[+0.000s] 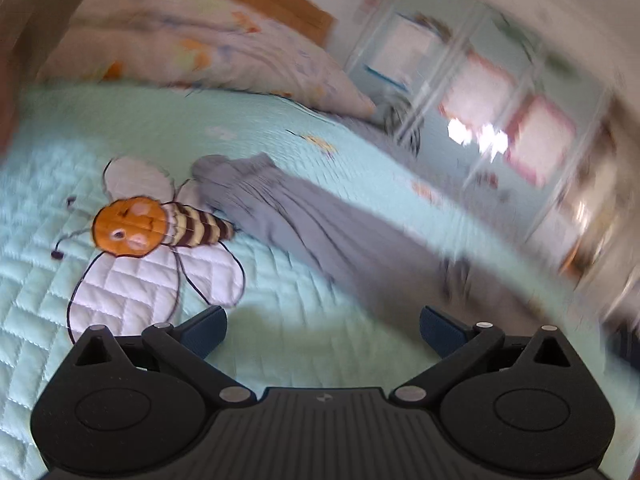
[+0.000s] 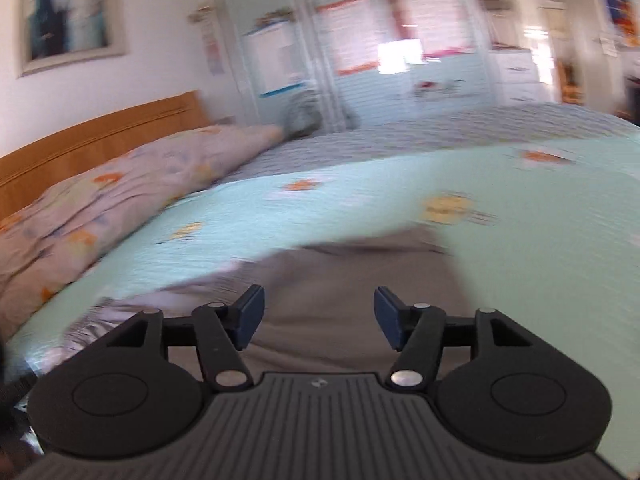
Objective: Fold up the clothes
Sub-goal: 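Drag the cuff end with the right gripper and release it, then grasp the grey sweatpants waistband with the left gripper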
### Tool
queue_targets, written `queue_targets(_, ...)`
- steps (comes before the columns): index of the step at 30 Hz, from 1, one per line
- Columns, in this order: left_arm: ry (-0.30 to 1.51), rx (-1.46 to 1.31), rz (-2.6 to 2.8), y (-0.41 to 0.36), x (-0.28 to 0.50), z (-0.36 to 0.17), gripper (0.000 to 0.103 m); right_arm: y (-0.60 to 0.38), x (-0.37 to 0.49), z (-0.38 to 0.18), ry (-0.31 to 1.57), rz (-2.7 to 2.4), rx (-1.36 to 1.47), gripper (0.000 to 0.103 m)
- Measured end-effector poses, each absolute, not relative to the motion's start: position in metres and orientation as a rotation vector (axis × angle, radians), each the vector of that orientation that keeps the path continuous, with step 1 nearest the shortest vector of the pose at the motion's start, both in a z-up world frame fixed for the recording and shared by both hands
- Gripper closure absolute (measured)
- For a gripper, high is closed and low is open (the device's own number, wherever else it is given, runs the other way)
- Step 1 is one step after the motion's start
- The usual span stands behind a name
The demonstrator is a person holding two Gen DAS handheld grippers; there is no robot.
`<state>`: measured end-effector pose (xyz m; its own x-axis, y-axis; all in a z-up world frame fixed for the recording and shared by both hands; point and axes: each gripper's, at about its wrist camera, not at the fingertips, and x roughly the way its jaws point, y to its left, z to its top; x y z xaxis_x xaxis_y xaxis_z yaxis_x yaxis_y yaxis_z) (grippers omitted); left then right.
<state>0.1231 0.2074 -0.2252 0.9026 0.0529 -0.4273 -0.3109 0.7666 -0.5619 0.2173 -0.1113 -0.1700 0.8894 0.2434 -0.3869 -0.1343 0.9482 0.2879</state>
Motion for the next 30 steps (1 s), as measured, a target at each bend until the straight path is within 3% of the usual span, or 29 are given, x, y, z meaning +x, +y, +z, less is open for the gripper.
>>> queue_targets(8, 0.369, -1.164, 0.145, 0.275, 0.161, -0.244, 0.001, -0.199, 0.15, -0.24, 0.544, 0.031, 0.472, 0.039)
queue_targets(11, 0.348, -1.202, 0.187, 0.284, 0.173, -0.245, 0.001, -0.192, 0.144, -0.247, 0.507, 0.037, 0.469, 0.039)
queue_targets(16, 0.326, -1.241, 0.25, 0.293, 0.194, -0.248, 0.001, -0.18, 0.14, -0.247, 0.491, 0.051, 0.387, 0.026)
queue_targets(30, 0.354, -1.136, 0.382, 0.291, 0.23, -0.237, 0.0, -0.208, 0.128, -0.249, 0.448, 0.126, 0.54, 0.019)
